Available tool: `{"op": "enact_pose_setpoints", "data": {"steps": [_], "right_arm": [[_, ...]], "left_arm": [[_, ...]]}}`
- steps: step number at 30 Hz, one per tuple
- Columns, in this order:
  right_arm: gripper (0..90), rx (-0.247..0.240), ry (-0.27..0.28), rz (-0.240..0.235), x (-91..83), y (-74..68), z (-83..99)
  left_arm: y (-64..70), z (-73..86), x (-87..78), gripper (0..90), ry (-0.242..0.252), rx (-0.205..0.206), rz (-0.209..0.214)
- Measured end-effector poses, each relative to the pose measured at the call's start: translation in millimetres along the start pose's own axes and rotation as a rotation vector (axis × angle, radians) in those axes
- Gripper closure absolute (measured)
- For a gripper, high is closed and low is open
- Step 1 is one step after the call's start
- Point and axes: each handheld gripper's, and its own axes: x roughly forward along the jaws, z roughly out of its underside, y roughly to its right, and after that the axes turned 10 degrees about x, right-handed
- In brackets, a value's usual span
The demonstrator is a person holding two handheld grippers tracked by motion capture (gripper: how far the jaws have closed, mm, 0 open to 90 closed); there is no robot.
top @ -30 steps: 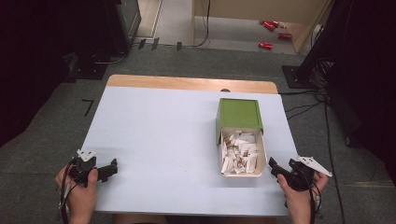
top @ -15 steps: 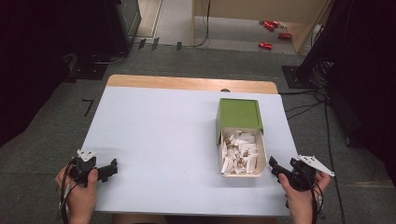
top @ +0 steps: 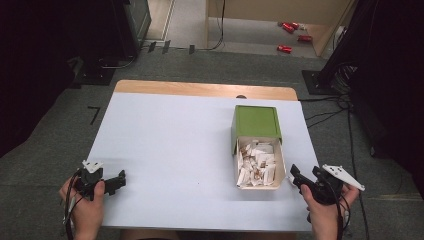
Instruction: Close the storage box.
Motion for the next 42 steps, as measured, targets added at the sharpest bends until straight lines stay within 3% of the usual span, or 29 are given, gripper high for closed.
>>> {"op": "enact_pose_setpoints", "data": {"steps": [19,28,42], "right_arm": [[28.2,-0.015,0.008,-0.018,-12.2,-22.7,-3.6],[33.4,-0.037,-0.012,-0.050,-6.9,-34.7,3.2],[37.7,-0.057,-0.045,-0.053,4.4,-41.5,16.4]], "left_arm": [[0.0,0.0,0.0,0.0,0.000,0.000,0.000],[0.0,0.0,0.0,0.0,-0.001,0.000,0.000],[-0.2,0.0,0.0,0.0,-0.001,0.001,0.001]]}}
